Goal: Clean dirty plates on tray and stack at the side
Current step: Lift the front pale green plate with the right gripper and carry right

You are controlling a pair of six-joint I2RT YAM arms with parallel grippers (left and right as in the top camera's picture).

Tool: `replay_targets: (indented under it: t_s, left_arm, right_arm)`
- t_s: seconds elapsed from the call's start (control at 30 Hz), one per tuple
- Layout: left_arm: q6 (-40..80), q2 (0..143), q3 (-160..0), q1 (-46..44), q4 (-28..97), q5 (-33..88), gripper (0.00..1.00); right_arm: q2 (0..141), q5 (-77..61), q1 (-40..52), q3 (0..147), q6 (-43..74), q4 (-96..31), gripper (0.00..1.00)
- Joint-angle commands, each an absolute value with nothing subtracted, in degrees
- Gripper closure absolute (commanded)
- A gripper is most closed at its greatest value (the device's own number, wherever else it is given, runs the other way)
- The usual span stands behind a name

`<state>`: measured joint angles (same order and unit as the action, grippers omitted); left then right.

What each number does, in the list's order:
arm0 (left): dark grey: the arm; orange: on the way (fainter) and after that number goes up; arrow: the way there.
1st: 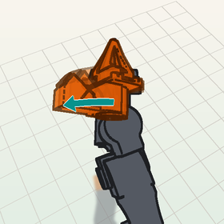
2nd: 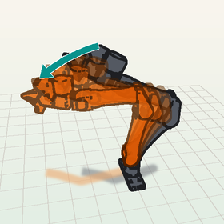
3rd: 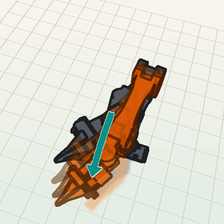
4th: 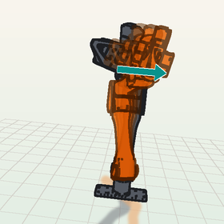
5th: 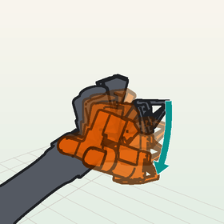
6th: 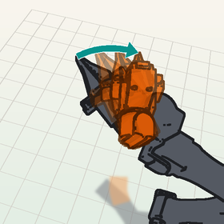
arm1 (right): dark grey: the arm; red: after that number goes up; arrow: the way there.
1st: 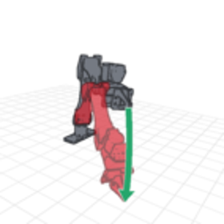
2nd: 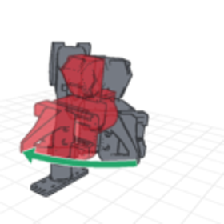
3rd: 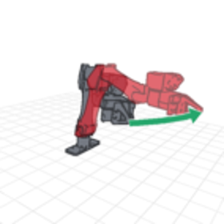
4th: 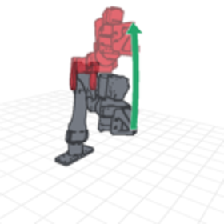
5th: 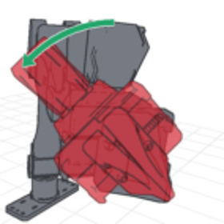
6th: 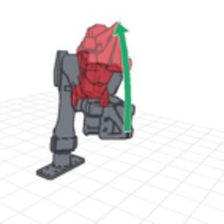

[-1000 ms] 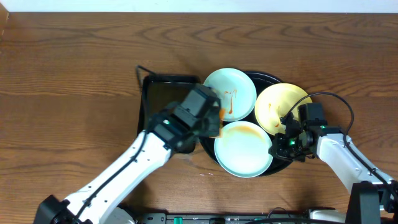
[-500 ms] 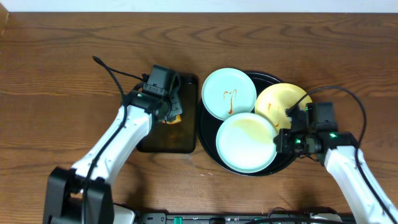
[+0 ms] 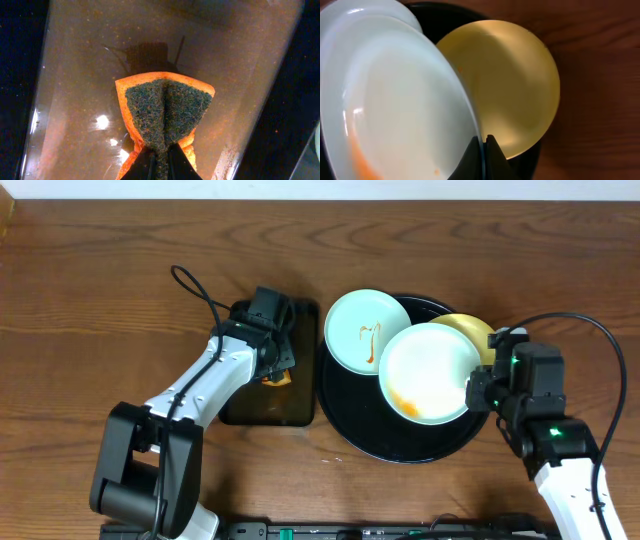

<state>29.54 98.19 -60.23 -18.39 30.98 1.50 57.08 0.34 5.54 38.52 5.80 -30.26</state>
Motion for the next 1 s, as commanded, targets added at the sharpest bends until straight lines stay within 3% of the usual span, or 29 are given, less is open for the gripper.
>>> replay_targets:
  t_s: [0.0, 0.4, 0.53, 0.7, 0.97]
  left_arm:
    - [28.49, 98.39, -60.01, -18.17, 30.96, 0.82, 0.93]
    - [28.51, 98.39, -60.01, -18.17, 30.98, 0.82, 0.93]
    - [28.49, 98.39, -60.01, -18.17, 30.98, 0.82, 0.93]
    - [28.49, 98.39, -60.01, -18.17, 30.98, 0.82, 0.92]
    - [28.49, 98.39, -60.01, -18.17, 30.98, 0.82, 0.93]
  right_arm:
    - [56.53, 14.24, 11.68, 40.01, 5.02, -30.17, 0.99]
    - [59.79, 45.06, 37.15, 40.47, -2.63, -27.90, 0.99]
    - [62.54, 51.48, 43.29, 40.47, -10.81, -23.35, 0.99]
    - [64.75, 55.11, 47.97, 40.51, -21.30, -15.66, 0.99]
    - [65.17, 57.21, 49.45, 40.73, -24.29, -11.90, 0.99]
